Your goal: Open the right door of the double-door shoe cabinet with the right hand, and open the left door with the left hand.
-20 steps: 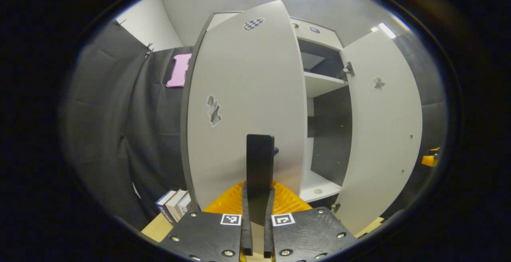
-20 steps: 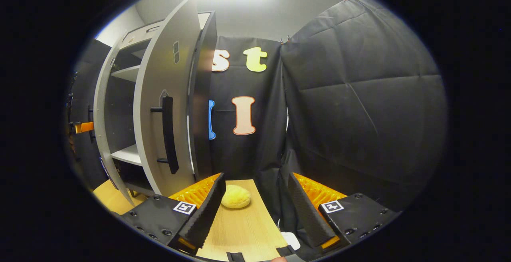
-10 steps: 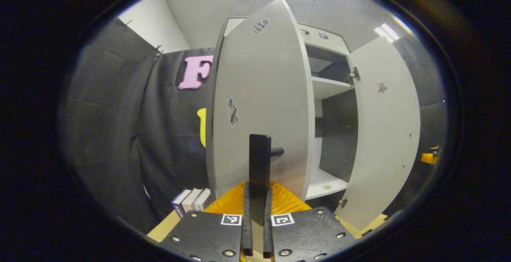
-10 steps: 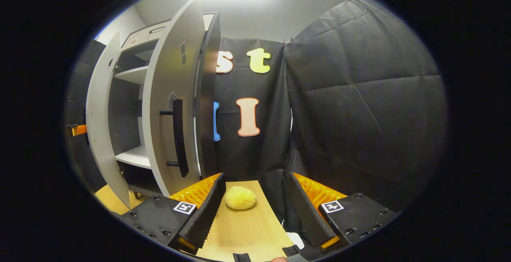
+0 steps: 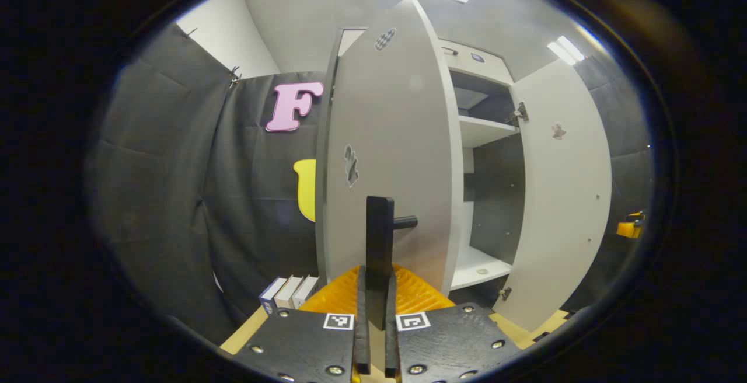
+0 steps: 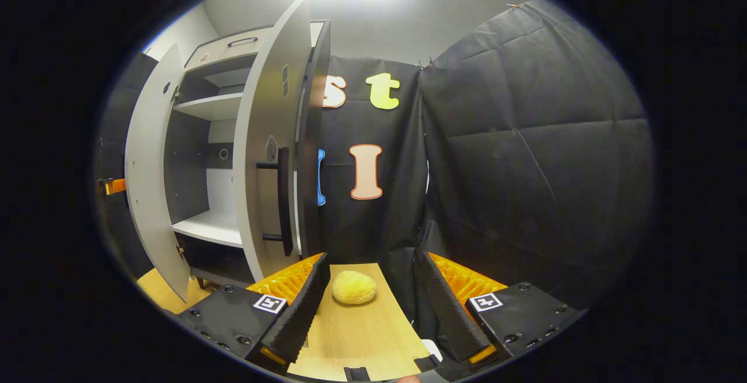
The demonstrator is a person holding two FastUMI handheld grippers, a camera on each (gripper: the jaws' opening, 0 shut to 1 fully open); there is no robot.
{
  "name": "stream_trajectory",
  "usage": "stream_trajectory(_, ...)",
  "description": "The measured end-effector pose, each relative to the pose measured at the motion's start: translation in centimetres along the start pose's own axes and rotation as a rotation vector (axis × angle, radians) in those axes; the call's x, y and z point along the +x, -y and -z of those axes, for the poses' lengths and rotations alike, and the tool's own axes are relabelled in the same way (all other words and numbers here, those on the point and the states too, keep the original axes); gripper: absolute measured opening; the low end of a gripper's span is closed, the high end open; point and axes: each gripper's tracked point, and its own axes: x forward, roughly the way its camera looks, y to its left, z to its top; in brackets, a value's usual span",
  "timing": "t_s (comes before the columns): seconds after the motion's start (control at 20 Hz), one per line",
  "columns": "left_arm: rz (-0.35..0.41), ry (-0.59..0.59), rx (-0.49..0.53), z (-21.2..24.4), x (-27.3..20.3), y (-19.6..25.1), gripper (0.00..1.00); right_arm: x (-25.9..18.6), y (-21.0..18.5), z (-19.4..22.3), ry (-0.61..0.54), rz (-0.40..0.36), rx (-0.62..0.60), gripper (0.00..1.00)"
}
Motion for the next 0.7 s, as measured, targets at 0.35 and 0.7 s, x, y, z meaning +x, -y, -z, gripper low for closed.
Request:
stream_trajectory(0.35, -0.069, 0.03, 0.012, -0.5, 0.6, -1.7, 0.06, -1.1, -3.1, 0.1, 0.001, 0.002, 0.011, 0.92)
stream_trajectory(0.7, -0.094, 0.065, 0.02, -0.8, 1.1, -3.9, 0.0, -3.5, -6.4, -0.7, 0.018, 0.022, -0.014, 0.98)
